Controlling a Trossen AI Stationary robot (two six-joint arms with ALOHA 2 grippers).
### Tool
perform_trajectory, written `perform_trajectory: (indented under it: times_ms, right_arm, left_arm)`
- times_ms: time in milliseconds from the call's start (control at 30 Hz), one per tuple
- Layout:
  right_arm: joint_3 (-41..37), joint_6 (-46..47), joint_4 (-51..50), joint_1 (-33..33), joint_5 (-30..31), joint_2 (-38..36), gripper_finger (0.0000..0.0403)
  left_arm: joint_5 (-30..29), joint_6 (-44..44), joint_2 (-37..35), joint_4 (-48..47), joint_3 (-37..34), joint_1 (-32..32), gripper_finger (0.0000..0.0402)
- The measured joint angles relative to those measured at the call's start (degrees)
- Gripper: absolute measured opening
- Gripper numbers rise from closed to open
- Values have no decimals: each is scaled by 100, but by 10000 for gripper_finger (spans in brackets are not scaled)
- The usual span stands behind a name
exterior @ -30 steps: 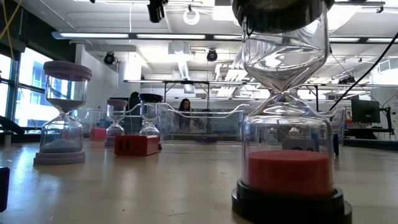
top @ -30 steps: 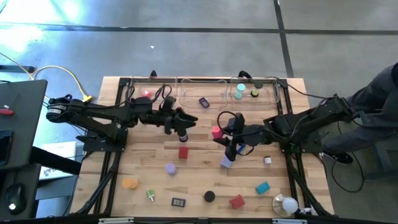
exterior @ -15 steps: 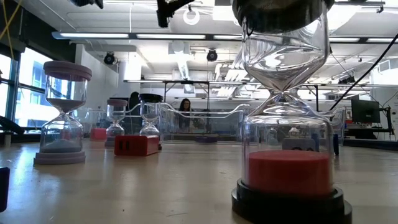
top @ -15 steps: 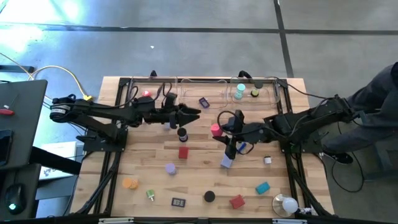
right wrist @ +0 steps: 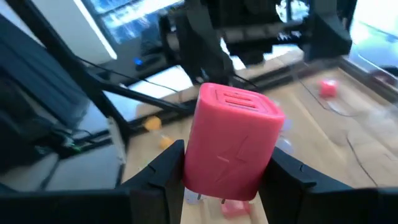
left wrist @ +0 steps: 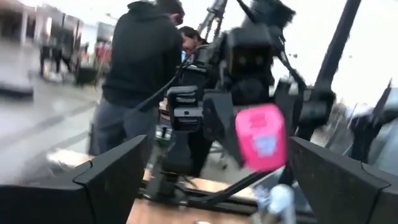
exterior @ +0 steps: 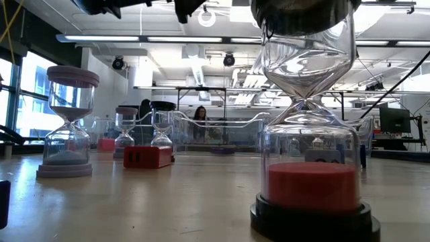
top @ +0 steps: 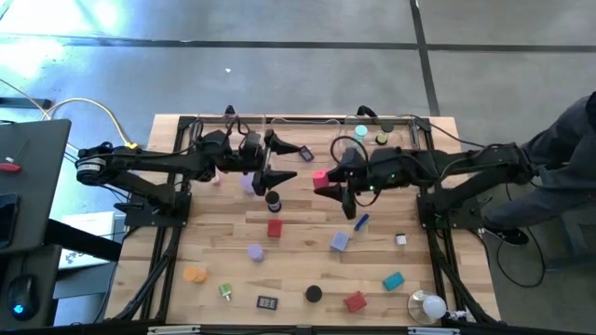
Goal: Pick & Place Office items
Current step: Put the right pink charger adapter into the left transparent bin
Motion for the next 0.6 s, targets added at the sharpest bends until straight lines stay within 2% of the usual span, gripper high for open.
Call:
perform_trajectory:
  times_ms: [100,333,600]
  right_arm:
    - [4,0,102,-194,-323,-13,146]
    - [2,-40,225,-587,-638,173,146]
    - [4,-395,777,-639,-680,414,146]
  left_arm:
    - [33,436,0,-4,0,18,375]
    - [385,537,-1,-39,0,226,374]
    - [444,368,61,-75,2,224,374]
